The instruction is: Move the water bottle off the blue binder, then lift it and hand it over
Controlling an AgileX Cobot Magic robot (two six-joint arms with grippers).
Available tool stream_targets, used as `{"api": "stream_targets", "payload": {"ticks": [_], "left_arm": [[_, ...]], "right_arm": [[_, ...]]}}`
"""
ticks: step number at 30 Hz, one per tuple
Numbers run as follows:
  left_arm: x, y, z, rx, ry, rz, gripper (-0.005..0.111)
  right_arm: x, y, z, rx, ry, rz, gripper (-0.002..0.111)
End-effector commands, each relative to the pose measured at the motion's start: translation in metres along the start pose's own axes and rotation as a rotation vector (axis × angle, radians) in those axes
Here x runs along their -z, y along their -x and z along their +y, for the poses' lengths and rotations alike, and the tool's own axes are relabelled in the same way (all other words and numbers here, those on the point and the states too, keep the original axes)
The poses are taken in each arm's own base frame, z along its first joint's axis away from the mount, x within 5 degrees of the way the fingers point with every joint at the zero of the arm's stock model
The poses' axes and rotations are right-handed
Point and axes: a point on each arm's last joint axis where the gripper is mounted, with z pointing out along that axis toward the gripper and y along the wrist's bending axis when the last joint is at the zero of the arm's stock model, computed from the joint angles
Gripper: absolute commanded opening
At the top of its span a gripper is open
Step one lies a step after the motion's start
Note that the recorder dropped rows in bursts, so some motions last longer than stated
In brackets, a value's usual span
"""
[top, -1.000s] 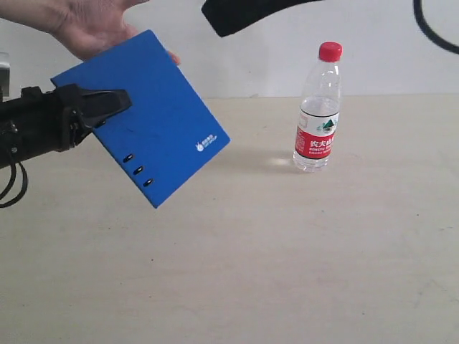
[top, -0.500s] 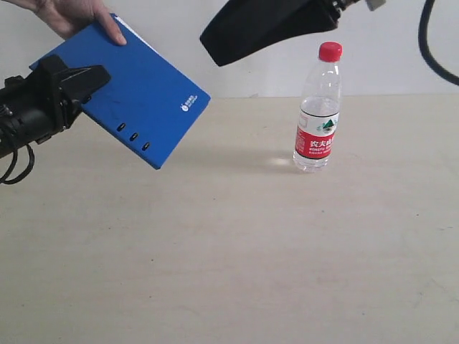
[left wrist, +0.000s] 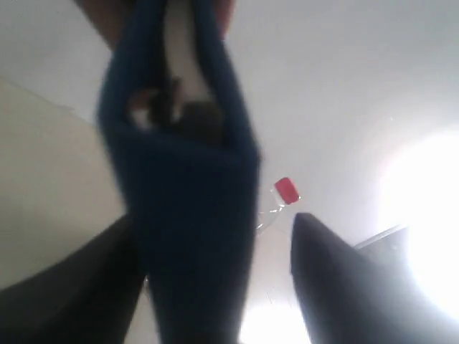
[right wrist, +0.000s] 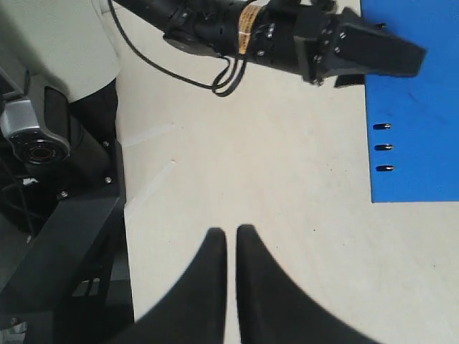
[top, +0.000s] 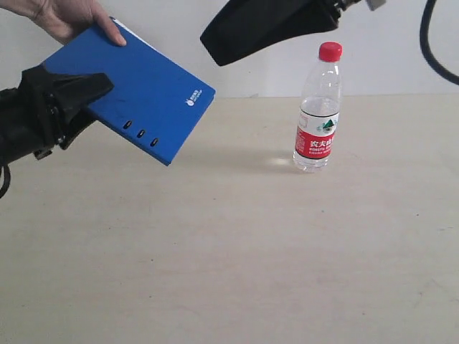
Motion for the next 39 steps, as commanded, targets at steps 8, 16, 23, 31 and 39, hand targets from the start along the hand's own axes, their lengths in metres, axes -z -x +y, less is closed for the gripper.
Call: {"api": "stream_targets", "payload": {"ticks": [8,16,23,31,39], "left_arm": [[0.089,-0.057,-0.001,-0.149,0.171,-0.072,0.036],[0.107,-0.063,-0.059,-0.456,-0.038,-0.062,0.004],[0.128,-0.06,-0.091,-0.675,-0.007,-0.17,0.004],[0.16,-0.057,-0.089,-0.712,0.382,-0.269,0.004],[0.172,-0.069,-0.108,-0.745,0.292,-0.311,0.004]], "right_arm": [[0.004,0.0,0.003,0.029,-0.018,0.004,0.0],[0.032,-0.009,0.038,0.084,-0.047,-0.044,0.0],[0.06,-0.038,0.072,0.135,-0.23,-0.182,0.0],[0.101,-0.083,0.118,0.186,-0.503,-0.511,0.0],[0.126,-0.127,0.151,0.227,-0.681,-0.785,0.0]]}}
